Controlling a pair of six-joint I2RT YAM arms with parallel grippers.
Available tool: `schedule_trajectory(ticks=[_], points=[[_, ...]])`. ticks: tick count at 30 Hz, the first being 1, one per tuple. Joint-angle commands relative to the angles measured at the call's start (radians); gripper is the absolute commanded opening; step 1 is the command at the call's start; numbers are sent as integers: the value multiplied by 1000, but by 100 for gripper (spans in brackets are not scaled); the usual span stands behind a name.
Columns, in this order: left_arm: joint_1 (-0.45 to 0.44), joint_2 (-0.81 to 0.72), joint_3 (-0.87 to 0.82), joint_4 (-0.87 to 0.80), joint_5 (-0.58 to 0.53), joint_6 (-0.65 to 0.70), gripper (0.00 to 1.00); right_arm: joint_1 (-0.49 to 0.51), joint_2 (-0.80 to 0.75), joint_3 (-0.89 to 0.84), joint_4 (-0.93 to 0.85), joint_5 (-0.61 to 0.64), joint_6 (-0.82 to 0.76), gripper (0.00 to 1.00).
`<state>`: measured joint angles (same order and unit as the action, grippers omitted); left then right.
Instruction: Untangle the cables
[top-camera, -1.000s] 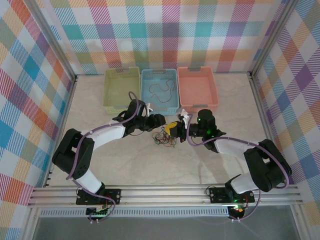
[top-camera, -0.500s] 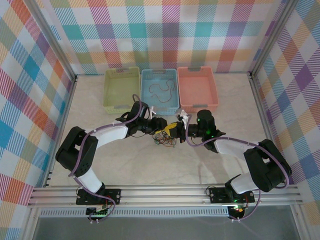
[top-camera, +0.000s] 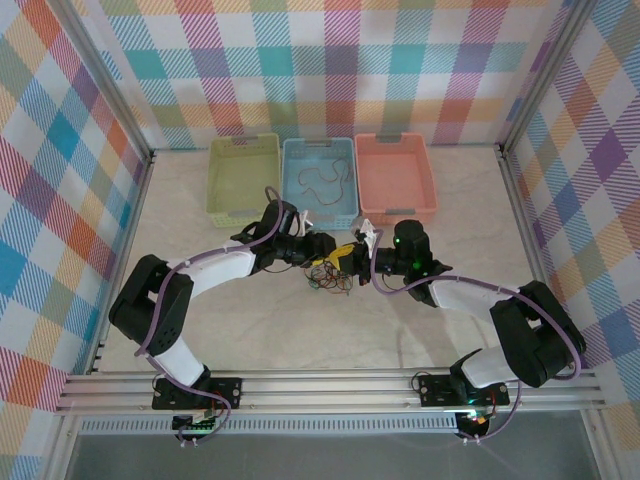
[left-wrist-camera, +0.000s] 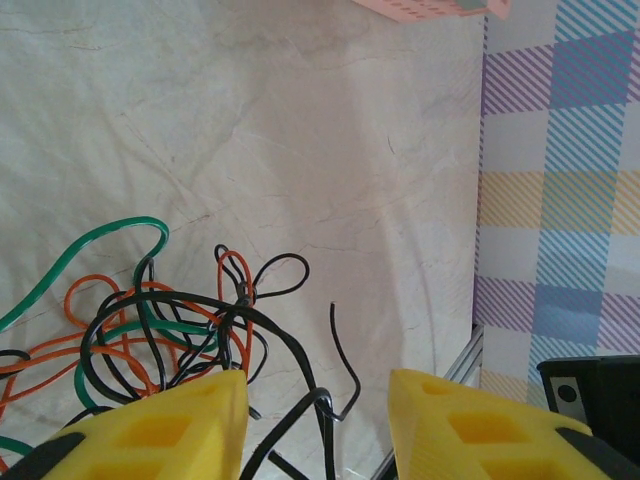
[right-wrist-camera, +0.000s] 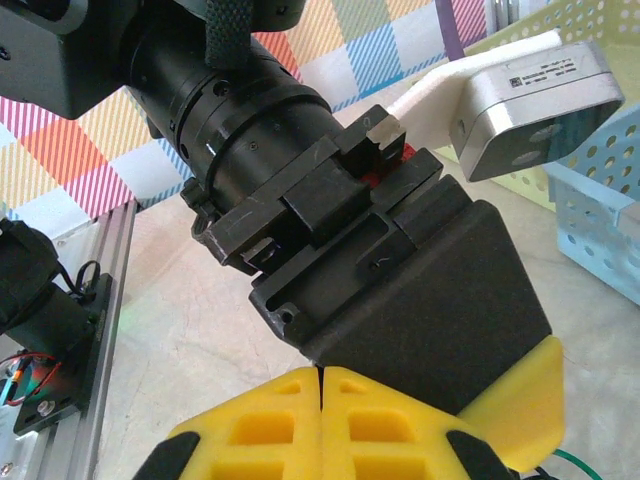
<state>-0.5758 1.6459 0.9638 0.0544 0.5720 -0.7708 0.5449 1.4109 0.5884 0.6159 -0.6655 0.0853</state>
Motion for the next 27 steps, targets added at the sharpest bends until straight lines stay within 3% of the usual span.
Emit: schedule_trajectory(ticks=[1, 11, 16, 23, 27], points=[[-22, -34, 18, -24, 43, 10, 33, 4, -24, -9, 27, 27, -33, 0], [-20, -41, 30, -57, 27, 52, 2, 4, -34, -10, -6, 53, -44, 0], [-12, -77, 54, -158, -62, 163, 0, 4, -45, -9, -27, 82, -51, 0], [26, -140, 77, -324, -279, 288, 0, 4, -108, -11, -168, 396, -136, 0], [45, -157, 67, -351, -296, 290, 0, 5, -136, -13, -227, 621, -158, 0]])
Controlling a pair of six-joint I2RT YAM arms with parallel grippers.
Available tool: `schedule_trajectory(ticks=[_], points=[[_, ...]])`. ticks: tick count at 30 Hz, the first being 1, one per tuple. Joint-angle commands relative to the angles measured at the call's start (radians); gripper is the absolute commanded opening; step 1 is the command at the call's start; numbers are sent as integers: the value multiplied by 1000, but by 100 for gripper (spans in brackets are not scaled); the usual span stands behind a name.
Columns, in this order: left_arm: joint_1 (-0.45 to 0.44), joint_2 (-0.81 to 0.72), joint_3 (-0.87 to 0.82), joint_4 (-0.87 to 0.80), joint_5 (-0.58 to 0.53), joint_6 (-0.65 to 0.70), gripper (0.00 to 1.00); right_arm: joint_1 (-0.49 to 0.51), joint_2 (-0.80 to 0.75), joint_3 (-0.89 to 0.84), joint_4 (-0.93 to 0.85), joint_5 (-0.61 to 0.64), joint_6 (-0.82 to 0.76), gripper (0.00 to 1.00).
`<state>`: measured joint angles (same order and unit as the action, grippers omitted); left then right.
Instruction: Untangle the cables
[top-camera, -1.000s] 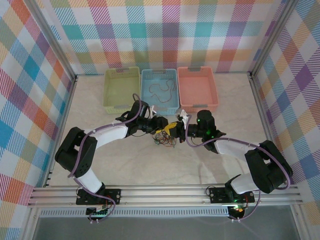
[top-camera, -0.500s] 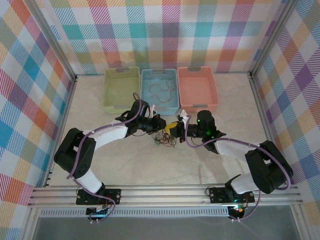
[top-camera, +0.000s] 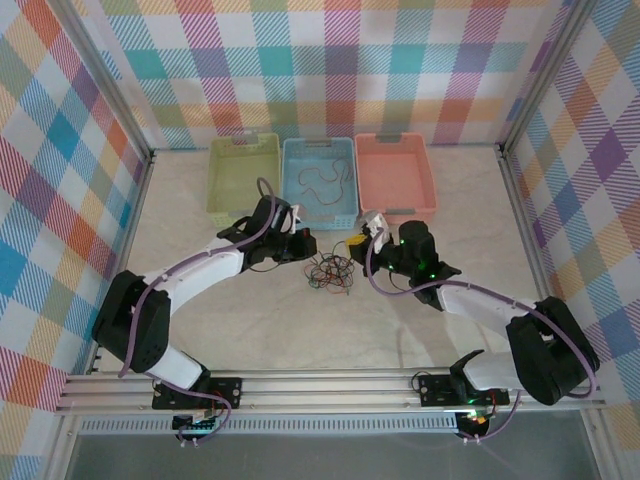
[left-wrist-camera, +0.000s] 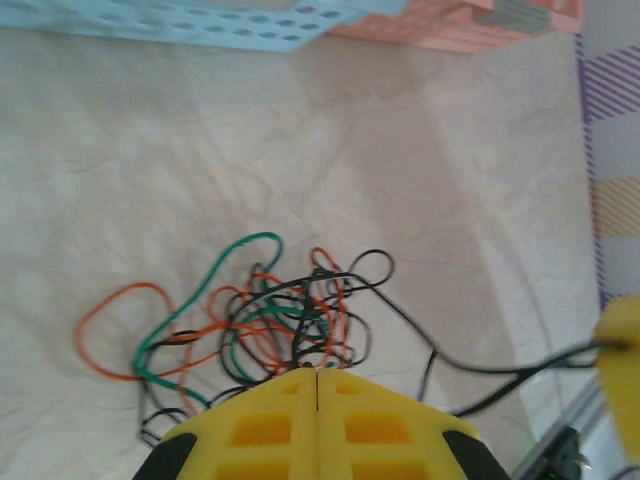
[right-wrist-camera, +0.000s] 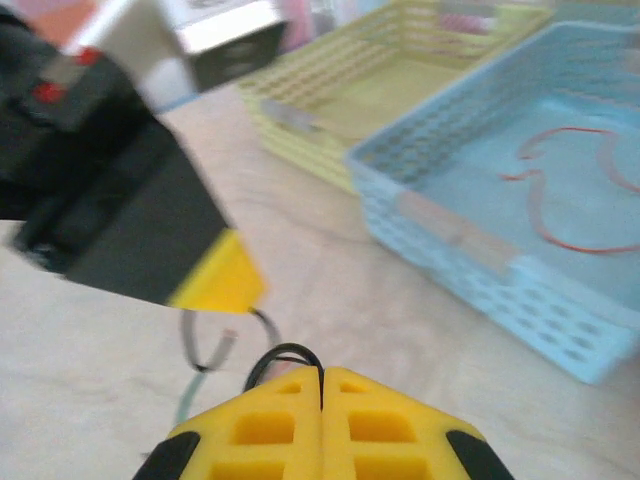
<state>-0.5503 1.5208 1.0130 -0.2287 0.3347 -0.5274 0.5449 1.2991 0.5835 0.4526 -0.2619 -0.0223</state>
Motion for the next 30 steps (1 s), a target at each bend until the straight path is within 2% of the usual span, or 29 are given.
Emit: schedule_trajectory(ticks=[1, 6, 12, 19, 24, 25, 30], points=[[20, -37, 15, -67, -60, 45, 0, 3, -26, -11, -68, 261, -52, 0], [29, -70, -4, -58, -68, 36, 0, 4, -25, -13, -86, 429, -38, 0], [36, -126, -26, -22, -72, 34, 0, 4, -9, -4, -100, 500, -16, 0], [38, -210, -72, 58, -30, 34, 0, 4, -10, -9, -85, 487, -8, 0], [38, -242, -83, 81, -2, 42, 0, 4, -28, -29, -21, 319, -16, 0], [38, -246, -82, 84, 8, 41, 0, 4, -33, -31, -11, 289, -15, 2], [38, -284, -98, 135, 75, 23, 0, 4, -45, -39, 14, 226, -14, 34]])
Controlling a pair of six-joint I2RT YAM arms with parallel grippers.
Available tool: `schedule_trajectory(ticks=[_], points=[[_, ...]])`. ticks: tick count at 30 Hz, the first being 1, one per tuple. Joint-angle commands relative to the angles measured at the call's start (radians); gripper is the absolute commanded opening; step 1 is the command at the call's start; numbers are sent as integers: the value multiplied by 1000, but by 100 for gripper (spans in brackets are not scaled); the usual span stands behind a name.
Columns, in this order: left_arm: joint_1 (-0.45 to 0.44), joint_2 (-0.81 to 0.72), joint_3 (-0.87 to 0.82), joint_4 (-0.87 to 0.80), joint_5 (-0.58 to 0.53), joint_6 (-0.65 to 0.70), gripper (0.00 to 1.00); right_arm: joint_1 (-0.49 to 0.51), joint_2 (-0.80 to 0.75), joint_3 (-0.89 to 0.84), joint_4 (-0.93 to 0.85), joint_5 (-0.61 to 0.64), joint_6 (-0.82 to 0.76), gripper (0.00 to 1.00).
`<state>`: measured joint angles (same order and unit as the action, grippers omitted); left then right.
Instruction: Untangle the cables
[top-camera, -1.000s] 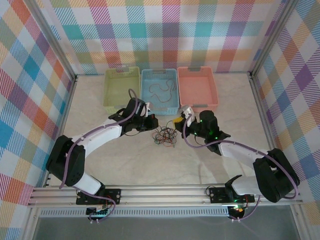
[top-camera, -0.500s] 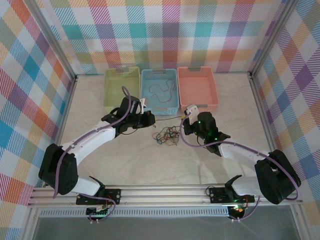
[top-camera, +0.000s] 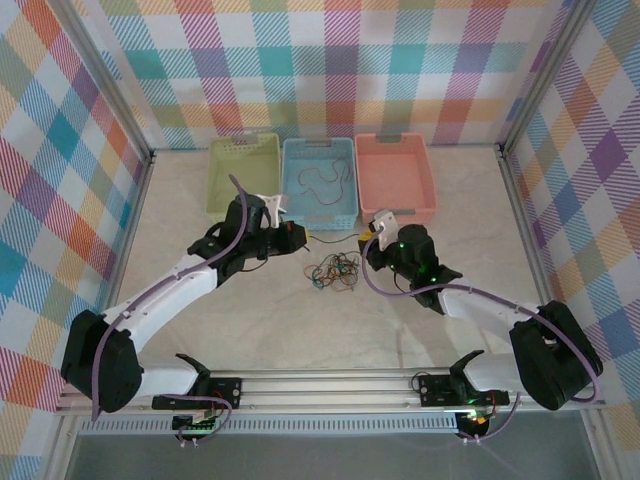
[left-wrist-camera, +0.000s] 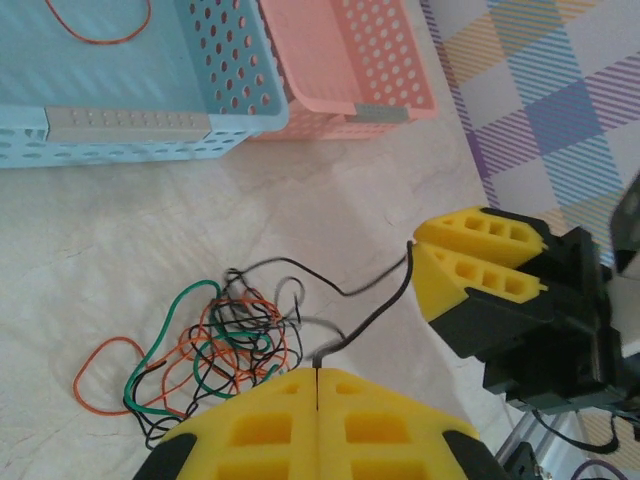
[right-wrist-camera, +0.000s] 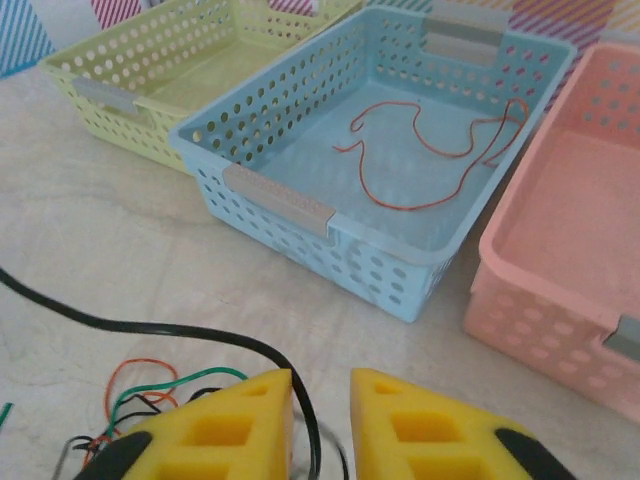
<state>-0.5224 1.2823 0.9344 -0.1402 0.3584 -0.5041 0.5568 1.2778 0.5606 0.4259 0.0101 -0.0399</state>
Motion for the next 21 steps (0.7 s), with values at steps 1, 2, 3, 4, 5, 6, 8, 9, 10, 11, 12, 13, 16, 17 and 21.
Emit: schedule_trajectory(ticks=[1, 2, 3, 4, 5, 6, 8, 9, 10, 11, 12, 13, 16, 17, 21], points=[[10, -57, -19, 48, 59, -4, 0, -8, -24, -19, 48, -52, 3, 38], [10, -68, -21, 51, 67, -6, 0, -8, -24, -23, 57, -63, 3, 41], [10, -80, -20, 52, 73, -10, 0, -8, -21, -25, 66, -81, 3, 44], [10, -86, -19, 48, 78, -12, 0, -8, -18, -24, 73, -100, 3, 45], [11, -92, -14, 38, 84, -14, 0, -8, -16, -25, 83, -132, 5, 47], [10, -93, -4, 26, 93, -17, 0, -8, -15, -28, 96, -162, 4, 48], [10, -87, 15, 0, 108, -18, 0, -6, -7, -36, 133, -226, 3, 49], [10, -81, 26, -11, 119, -20, 0, -6, 1, -37, 144, -256, 2, 49], [10, -76, 36, -20, 131, -22, 0, -5, 8, -35, 146, -276, -1, 50], [8, -72, 45, -26, 153, -24, 0, 1, 17, -30, 150, -291, -5, 50], [6, -67, 55, -38, 169, -24, 0, 8, 24, -30, 156, -291, -18, 51], [3, -68, 64, -52, 175, -22, 0, 16, 28, -31, 160, -283, -30, 51], [-15, -81, 89, -124, 178, 3, 0, 35, 33, -48, 197, -259, -51, 53], [-21, -87, 96, -146, 181, 10, 0, 38, 34, -55, 233, -254, -50, 53], [-34, -132, 104, -215, 208, 10, 0, 45, 34, -57, 238, -242, -93, 46]])
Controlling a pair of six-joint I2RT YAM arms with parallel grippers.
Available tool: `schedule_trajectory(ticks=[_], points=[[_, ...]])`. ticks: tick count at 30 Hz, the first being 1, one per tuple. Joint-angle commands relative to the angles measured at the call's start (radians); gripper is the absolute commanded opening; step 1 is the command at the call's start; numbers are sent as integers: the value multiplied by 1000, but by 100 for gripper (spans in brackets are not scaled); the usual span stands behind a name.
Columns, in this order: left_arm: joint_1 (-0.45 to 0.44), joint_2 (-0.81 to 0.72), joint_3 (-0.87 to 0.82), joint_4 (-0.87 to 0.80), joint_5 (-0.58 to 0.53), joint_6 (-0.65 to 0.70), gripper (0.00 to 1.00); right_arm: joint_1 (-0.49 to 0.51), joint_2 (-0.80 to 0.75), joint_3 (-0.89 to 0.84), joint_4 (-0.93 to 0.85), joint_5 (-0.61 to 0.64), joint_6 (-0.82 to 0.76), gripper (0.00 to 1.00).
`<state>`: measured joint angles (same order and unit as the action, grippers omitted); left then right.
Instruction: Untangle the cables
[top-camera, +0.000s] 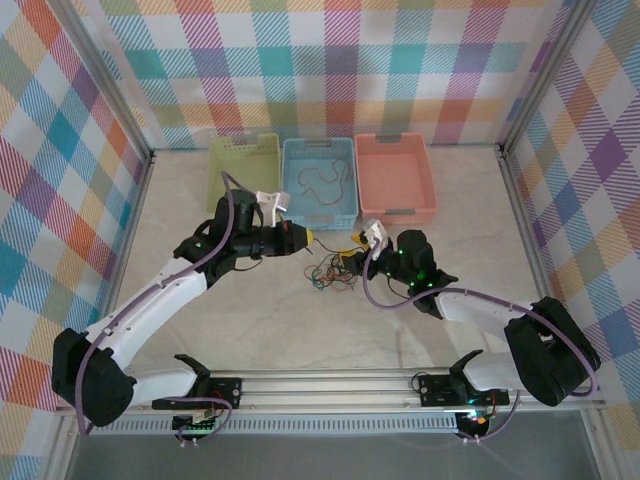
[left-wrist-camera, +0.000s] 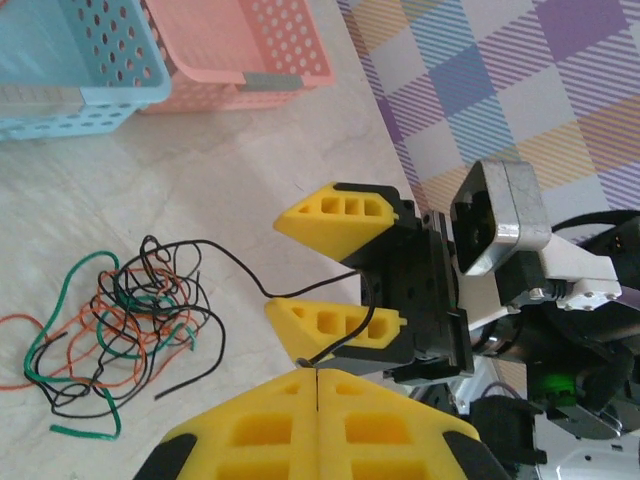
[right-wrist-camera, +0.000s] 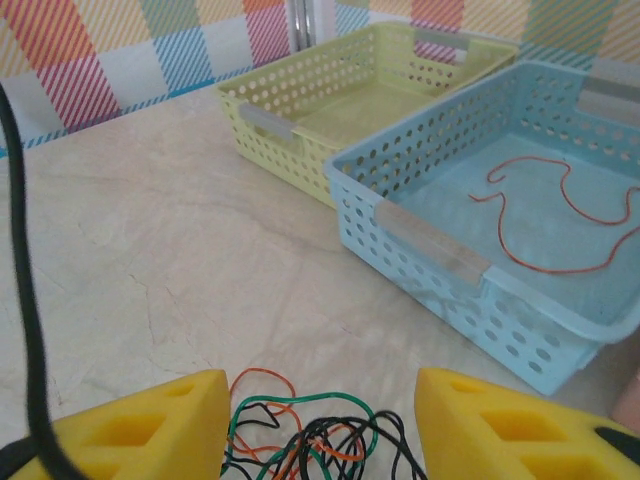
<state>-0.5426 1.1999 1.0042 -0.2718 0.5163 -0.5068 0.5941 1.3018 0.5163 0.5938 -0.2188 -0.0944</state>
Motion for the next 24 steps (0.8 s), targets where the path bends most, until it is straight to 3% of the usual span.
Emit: schedule_trajectory(ticks=[1, 4, 7, 24], points=[[-14, -61, 35, -93, 59, 9, 0, 7, 9, -12, 69, -9, -38, 43], [-15, -109, 25, -95, 107, -25, 0, 7, 6, 2, 28, 27, -34, 24], [-16, -172, 17, -84, 161, -63, 0, 7, 4, 18, -29, 59, -36, 17], [-16, -413, 214, -263, 191, -106, 0, 7, 25, 51, -112, 173, -37, 11]])
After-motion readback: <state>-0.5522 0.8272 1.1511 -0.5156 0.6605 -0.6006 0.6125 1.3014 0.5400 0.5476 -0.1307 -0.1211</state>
